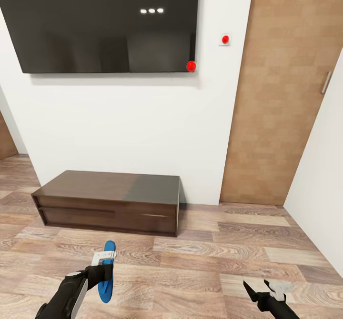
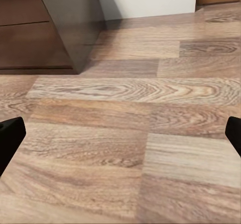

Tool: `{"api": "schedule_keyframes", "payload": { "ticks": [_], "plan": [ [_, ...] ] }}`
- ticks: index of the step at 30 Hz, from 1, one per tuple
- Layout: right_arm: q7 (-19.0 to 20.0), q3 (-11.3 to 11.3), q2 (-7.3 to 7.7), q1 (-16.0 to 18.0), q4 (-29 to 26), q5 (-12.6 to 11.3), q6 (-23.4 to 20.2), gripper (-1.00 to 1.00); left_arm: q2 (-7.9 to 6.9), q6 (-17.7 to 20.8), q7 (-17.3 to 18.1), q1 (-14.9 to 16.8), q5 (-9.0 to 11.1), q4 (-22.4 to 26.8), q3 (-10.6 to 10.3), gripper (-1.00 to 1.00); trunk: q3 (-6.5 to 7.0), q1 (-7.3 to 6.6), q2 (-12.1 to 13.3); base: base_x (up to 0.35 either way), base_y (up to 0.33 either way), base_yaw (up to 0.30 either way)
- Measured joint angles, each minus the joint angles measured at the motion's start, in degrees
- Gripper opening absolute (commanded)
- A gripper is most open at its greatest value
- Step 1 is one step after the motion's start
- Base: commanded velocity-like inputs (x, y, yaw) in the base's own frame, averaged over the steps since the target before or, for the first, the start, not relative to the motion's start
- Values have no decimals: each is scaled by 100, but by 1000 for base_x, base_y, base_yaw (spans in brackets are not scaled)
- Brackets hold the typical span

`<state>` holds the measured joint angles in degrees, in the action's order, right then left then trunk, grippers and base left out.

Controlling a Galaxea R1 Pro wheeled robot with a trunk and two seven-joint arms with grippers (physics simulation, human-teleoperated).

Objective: In the bedroom, move the book from the bed onto either nightstand, and place the two sandals side by side next to the bed.

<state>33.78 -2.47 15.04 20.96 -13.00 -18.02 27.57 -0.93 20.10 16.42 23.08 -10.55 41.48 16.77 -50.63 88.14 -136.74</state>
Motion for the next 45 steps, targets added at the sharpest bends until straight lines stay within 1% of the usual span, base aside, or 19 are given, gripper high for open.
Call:
{"api": "schedule_keyframes", "payload": {
  "ticks": [30,45],
  "plan": [
    [0,0,-1,0,0,0,0,100,0,0,0,0,0,0,0,-100,-267,0,0,0,0,0],
    [-4,0,-2,0,9,0,0,100,0,0,0,0,1,-12,0,-100,-274,0,0,0,0,1]
  ]
}}
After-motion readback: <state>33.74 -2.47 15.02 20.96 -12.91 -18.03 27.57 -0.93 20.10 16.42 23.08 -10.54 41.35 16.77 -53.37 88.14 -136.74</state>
